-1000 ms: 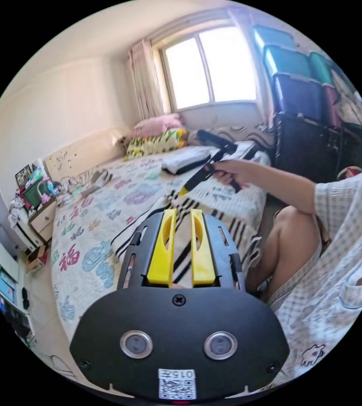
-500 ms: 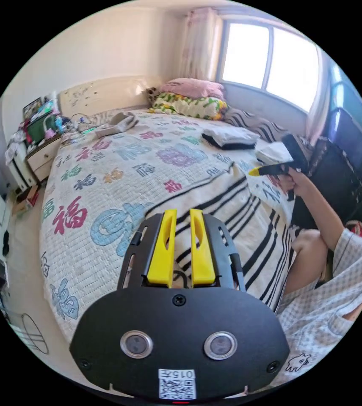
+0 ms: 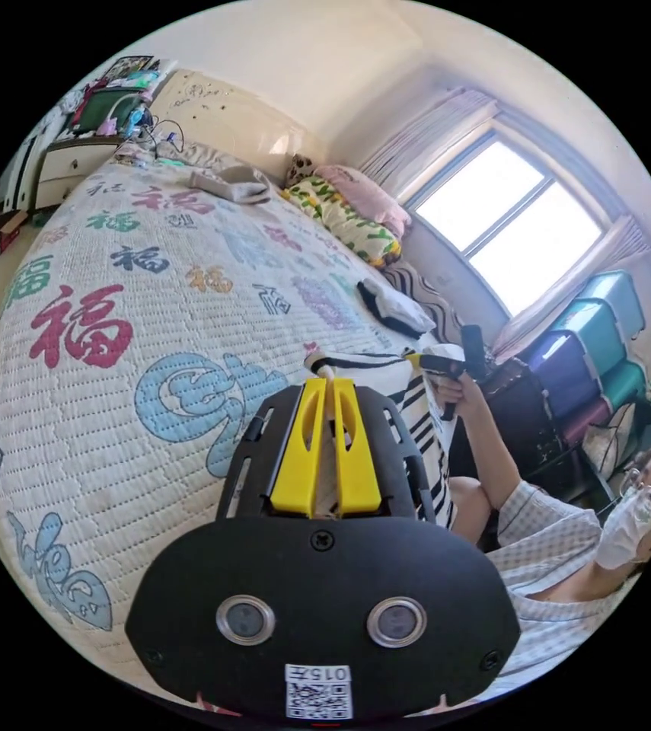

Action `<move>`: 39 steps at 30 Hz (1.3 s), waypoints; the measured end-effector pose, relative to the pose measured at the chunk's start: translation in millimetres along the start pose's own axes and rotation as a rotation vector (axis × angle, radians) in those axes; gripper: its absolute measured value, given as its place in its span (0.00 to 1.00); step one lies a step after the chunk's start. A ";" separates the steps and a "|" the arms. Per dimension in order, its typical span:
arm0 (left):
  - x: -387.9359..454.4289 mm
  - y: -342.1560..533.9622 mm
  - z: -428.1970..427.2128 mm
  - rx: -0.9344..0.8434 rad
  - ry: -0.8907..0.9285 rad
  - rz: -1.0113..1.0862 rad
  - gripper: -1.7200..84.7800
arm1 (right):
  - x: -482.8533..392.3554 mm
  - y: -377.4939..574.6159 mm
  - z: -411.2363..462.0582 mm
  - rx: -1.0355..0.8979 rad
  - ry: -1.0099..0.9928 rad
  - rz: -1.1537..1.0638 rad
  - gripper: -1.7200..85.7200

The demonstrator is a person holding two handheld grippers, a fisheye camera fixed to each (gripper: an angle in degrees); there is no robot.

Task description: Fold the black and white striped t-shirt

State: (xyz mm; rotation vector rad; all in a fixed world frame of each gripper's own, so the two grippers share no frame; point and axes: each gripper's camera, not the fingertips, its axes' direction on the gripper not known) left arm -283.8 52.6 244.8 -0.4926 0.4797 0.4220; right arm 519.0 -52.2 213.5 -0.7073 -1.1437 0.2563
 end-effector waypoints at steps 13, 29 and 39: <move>70.2 58.9 3.6 -0.218 -0.243 0.418 0.09 | -11.1 196.3 24.1 -0.196 -0.030 -0.262 0.12; 105.2 357.6 61.5 -0.396 -0.443 0.728 0.07 | -20.9 534.4 272.3 -0.477 0.756 -0.701 0.10; 83.9 436.9 125.5 -0.334 -0.712 0.836 0.09 | 23.1 655.3 392.2 -0.288 1.166 -0.865 0.06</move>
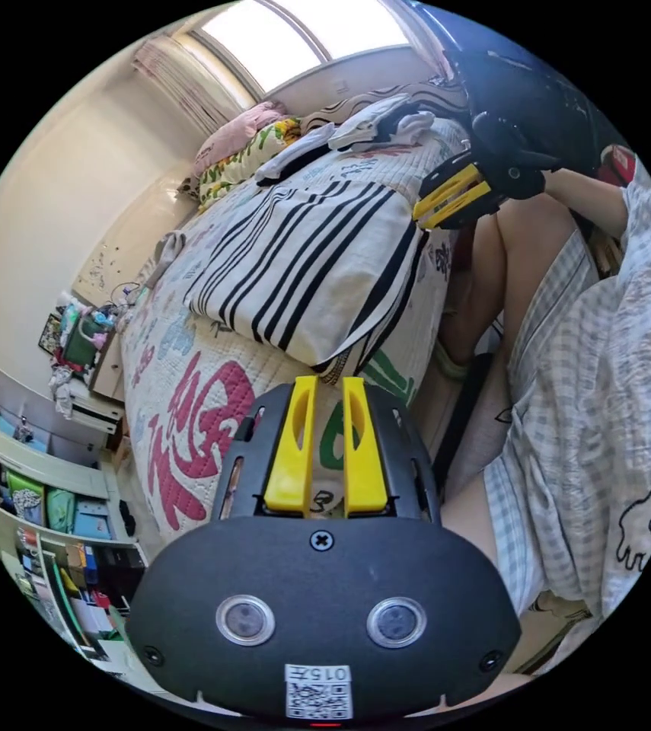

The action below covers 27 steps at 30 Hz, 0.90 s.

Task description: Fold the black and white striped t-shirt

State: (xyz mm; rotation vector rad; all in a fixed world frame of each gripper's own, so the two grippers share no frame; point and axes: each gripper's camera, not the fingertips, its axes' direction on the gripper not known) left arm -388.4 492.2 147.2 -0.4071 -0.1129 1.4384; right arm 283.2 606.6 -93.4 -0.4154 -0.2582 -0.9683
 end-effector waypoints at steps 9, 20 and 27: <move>45.6 8.2 29.6 0.024 -0.135 0.187 0.09 | -60.2 18.3 32.6 0.015 -0.003 0.053 0.01; 59.9 18.1 62.1 -0.048 -0.029 0.283 0.03 | -92.9 26.2 55.1 0.027 -0.051 0.096 0.01; 75.1 34.6 55.8 0.010 -0.149 0.130 0.02 | -76.9 33.8 38.2 0.076 -0.136 0.188 0.01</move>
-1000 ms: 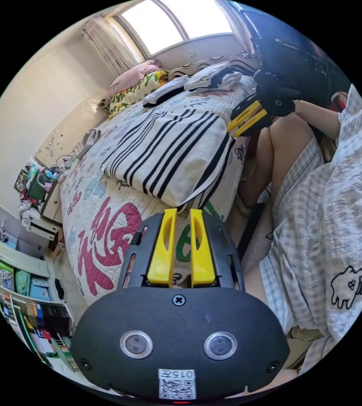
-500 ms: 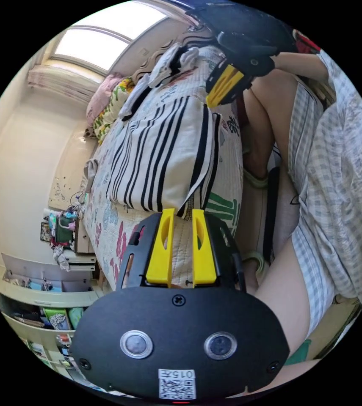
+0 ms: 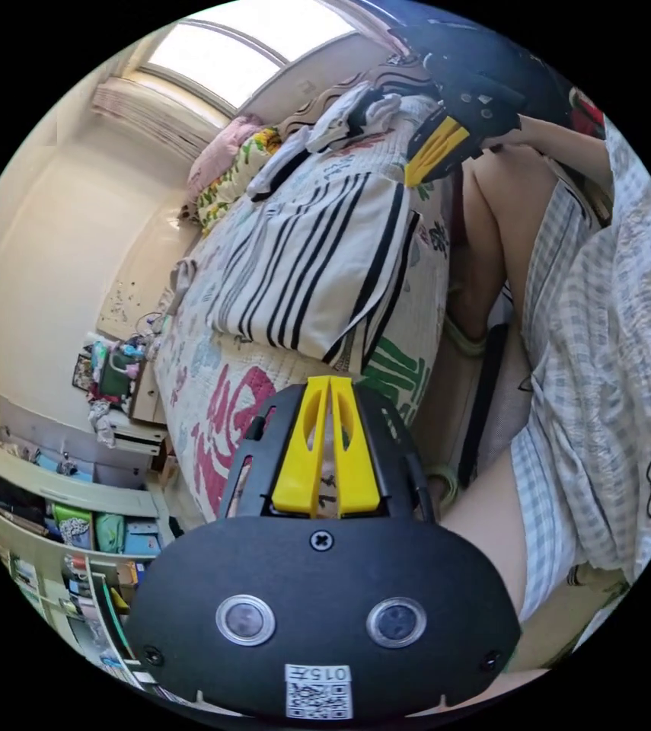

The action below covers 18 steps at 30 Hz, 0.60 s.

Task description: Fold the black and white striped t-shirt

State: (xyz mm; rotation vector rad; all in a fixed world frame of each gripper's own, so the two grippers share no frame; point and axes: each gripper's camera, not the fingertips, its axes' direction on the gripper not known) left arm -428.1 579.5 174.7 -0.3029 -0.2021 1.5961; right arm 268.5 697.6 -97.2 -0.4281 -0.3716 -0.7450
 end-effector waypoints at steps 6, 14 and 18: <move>-6.3 -29.5 25.4 -0.048 0.044 0.157 0.03 | 8.4 -16.0 -6.6 -0.002 -0.007 0.010 0.01; -6.9 -52.4 21.9 -0.029 0.087 0.285 0.02 | 26.2 -40.6 -19.7 -0.018 -0.033 0.016 0.01; -14.7 -57.8 6.4 -0.018 0.115 0.239 0.02 | 42.1 -52.1 -35.4 -0.014 -0.053 0.030 0.01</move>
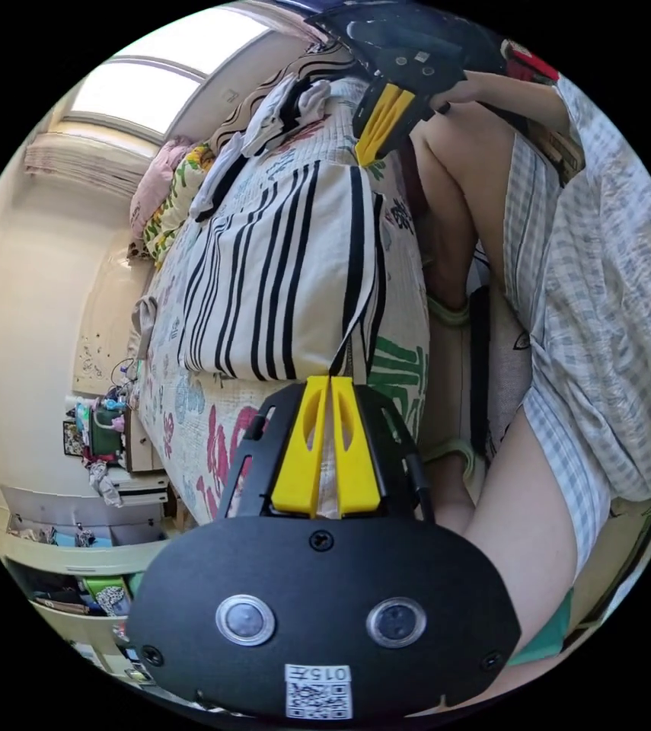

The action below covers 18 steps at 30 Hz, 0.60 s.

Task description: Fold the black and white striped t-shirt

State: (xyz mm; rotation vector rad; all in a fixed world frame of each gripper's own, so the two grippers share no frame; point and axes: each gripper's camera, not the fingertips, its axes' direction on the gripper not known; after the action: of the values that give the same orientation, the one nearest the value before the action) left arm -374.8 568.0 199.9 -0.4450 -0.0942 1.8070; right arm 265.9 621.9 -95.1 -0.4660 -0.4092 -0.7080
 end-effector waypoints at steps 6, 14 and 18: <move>-2.0 6.0 -58.0 0.089 0.002 -0.326 0.02 | 34.5 -16.8 -46.9 0.036 -0.042 0.091 0.01; -3.6 -16.8 -87.8 0.087 0.031 -0.640 0.02 | 77.7 -62.6 -65.5 -0.077 -0.086 0.049 0.01; -35.6 -14.2 -88.1 0.021 0.202 -0.733 0.02 | 108.9 -83.1 -75.9 -0.193 -0.137 0.056 0.01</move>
State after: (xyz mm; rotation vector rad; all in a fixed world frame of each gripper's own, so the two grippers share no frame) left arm -323.7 523.9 131.5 -0.4953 -0.0828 1.0384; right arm 298.2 469.4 -80.4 -0.7085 -0.4562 -0.6659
